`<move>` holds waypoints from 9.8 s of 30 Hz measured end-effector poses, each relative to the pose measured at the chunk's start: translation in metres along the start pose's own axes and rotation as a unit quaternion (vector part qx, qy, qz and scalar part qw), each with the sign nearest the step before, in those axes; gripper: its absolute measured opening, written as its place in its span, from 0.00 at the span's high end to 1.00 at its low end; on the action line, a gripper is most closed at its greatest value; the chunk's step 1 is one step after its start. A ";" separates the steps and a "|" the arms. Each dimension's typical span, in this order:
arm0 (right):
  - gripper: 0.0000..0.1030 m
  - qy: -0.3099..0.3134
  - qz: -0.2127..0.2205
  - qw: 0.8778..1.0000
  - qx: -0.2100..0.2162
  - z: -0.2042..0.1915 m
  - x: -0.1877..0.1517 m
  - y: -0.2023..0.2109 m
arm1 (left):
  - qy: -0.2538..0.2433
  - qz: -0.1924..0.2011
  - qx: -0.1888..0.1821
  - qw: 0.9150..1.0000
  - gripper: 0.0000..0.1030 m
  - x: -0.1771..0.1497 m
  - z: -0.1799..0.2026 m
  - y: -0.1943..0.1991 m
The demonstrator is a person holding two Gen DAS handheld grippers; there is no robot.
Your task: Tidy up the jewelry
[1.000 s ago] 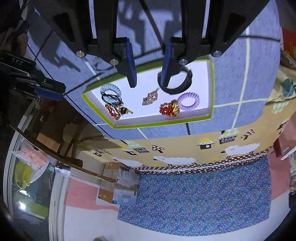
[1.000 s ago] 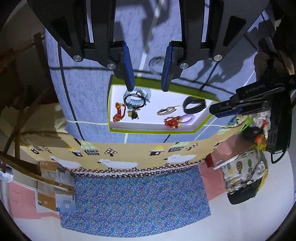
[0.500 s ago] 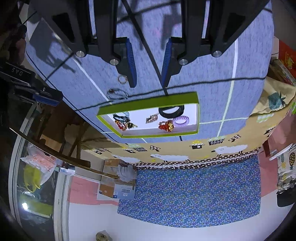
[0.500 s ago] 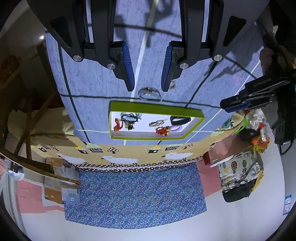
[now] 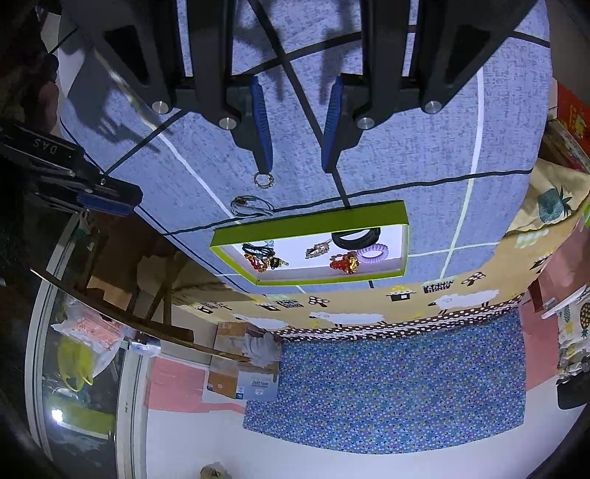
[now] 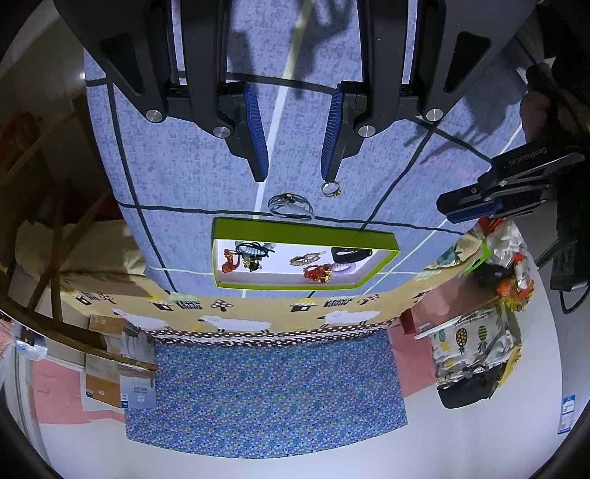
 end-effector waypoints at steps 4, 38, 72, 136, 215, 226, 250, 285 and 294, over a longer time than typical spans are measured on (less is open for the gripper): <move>0.70 0.000 -0.005 1.000 0.001 0.001 -0.002 -0.005 | -0.003 -0.008 -0.002 1.000 0.72 0.000 0.002 -0.008; 0.70 -0.005 -0.037 0.999 0.009 0.023 0.000 -0.044 | -0.066 -0.131 -0.013 0.989 0.80 -0.002 0.048 -0.118; 0.69 -0.006 -0.061 0.998 0.023 0.043 0.017 -0.078 | -0.066 -0.132 -0.031 0.988 0.78 0.002 0.056 -0.123; 0.85 0.043 -0.057 0.997 0.041 0.002 0.067 -0.106 | -0.031 0.033 -0.004 0.999 0.79 0.052 -0.034 -0.042; 0.68 0.021 -0.026 0.999 0.007 -0.020 0.039 -0.058 | 0.031 -0.003 0.039 0.999 0.69 0.020 -0.056 -0.025; 0.68 0.019 0.000 1.000 -0.012 -0.035 0.003 -0.011 | 0.016 0.013 0.055 0.998 0.69 -0.011 -0.030 0.014; 0.67 0.025 0.018 0.999 -0.036 -0.042 -0.029 0.019 | 0.017 0.027 0.061 0.998 0.69 -0.037 -0.020 0.039; 0.67 0.021 0.010 0.999 -0.034 -0.044 -0.033 0.014 | 0.004 0.027 0.062 0.998 0.69 -0.039 -0.012 0.038; 0.67 0.021 0.009 0.999 -0.033 -0.044 -0.033 0.014 | 0.004 0.026 0.062 0.998 0.69 -0.039 -0.011 0.037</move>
Point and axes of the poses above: each gripper's, at about its wrist camera, not at the fingertips, and y roughly against the way its jaws point, z to its right, x to its top, the point moved 5 cm from there along -y, roughly the way its jaws point, and after that the axes turned 1 degree about z, right-handed, at the moved point
